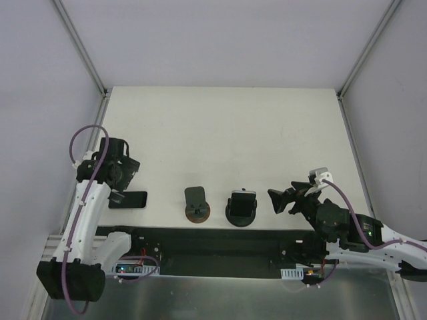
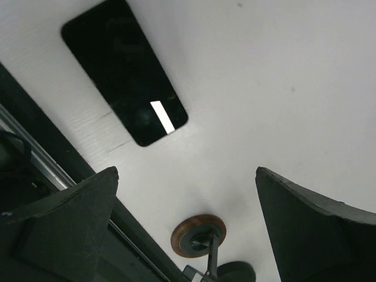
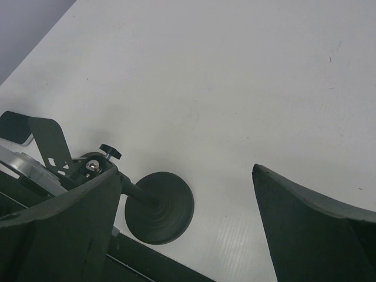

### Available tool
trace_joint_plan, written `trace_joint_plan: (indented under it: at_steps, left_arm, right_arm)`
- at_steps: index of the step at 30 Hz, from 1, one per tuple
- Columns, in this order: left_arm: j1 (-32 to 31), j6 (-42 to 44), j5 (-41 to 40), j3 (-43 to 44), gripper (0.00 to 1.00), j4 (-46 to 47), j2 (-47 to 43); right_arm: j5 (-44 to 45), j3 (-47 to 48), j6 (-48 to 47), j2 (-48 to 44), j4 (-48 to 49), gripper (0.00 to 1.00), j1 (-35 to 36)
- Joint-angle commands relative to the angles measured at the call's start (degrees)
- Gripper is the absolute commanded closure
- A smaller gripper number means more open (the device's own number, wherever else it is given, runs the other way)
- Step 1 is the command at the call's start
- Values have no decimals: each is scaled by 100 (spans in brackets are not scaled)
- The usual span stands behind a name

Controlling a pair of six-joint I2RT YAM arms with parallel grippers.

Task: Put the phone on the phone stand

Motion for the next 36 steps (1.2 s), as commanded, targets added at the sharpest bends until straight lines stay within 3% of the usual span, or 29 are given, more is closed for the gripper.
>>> trace_joint_plan:
  at_steps: [1,3,7,14,25,36]
  left_arm:
    - [1262,-33,959,-358,1,-468,672]
    - [1954,-60,1232,-551,1,-408,946]
    - [2583,-77,1943,-1131,1,215,1430]
    - [2662,-288,2033,-1264,1,804,1905]
    - [2732,-613,2411,-957,1,946,3029]
    - [2732,-1035,2130,-1448,3,1244,3075]
  right_arm:
    - [70,67,5,-115,-53,5,-5]
    - [70,85,13,-150,-70,5,-5]
    - [52,67,66,-221,-123,5,-5]
    - [43,50,92,-317,-167,5,-5]
    - [105,50,66,-203,-106,5,-14]
    - [192,50,75,-256,-176,5,-5]
